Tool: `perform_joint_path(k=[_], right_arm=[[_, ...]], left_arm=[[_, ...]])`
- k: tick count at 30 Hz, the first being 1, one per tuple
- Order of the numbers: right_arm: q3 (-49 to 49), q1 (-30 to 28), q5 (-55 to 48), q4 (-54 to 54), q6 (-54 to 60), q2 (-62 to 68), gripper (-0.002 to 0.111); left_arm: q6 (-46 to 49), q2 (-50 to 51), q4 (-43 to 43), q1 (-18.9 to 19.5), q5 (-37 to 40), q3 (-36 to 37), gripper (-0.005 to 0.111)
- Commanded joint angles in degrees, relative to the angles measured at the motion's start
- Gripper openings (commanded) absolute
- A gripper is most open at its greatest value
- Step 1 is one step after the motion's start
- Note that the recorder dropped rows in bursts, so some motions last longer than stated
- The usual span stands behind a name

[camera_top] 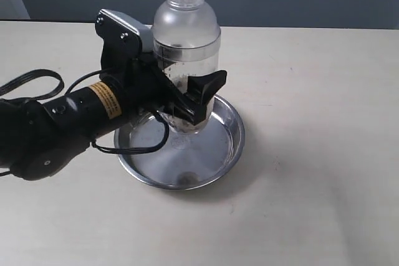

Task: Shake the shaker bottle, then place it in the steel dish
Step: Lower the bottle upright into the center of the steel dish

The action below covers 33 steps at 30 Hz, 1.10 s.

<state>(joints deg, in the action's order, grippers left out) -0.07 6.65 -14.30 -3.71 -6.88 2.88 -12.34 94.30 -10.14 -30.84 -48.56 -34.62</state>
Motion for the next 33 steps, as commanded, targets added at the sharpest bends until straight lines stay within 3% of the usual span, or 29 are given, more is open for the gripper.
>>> perform_joint_path(k=[1, 7, 19, 27, 29, 30, 31, 32, 33], right_arm=[[0.07, 0.12, 0.81, 0.14, 0.2, 0.22, -0.001], [0.07, 0.12, 0.81, 0.14, 0.2, 0.22, -0.001], [0.07, 0.12, 0.68, 0.14, 0.2, 0.22, -0.001], [0.07, 0.12, 0.68, 0.14, 0.2, 0.22, -0.001], [0.07, 0.12, 0.68, 0.14, 0.2, 0.22, -0.001], [0.07, 0.12, 0.83, 0.14, 0.2, 0.22, -0.001], [0.07, 0.12, 0.83, 0.14, 0.2, 0.22, -0.001], [0.07, 0.12, 0.83, 0.14, 0.2, 0.22, -0.001], [0.07, 0.12, 0.83, 0.14, 0.2, 0.22, -0.001]], left_arm=[[0.89, 6.24, 4.96, -0.08, -10.0, -0.24, 0.0], [0.89, 15.61, 7.11, -0.08, -21.4, -0.24, 0.0], [1.68, 22.0, 10.82, -0.08, -21.4, -0.24, 0.0], [4.03, 22.04, 2.8, -0.08, -21.4, -0.24, 0.002], [4.03, 22.04, 2.69, -0.08, -21.4, -0.24, 0.018], [4.03, 22.04, 3.02, 0.01, -21.4, -0.24, 0.038], [4.51, 22.04, 3.16, 0.01, -21.4, -0.24, 0.047], [4.63, 22.04, 3.16, 0.72, -21.4, -0.24, 0.073], [4.63, 22.04, 2.56, 1.38, -21.4, -0.24, 0.085]])
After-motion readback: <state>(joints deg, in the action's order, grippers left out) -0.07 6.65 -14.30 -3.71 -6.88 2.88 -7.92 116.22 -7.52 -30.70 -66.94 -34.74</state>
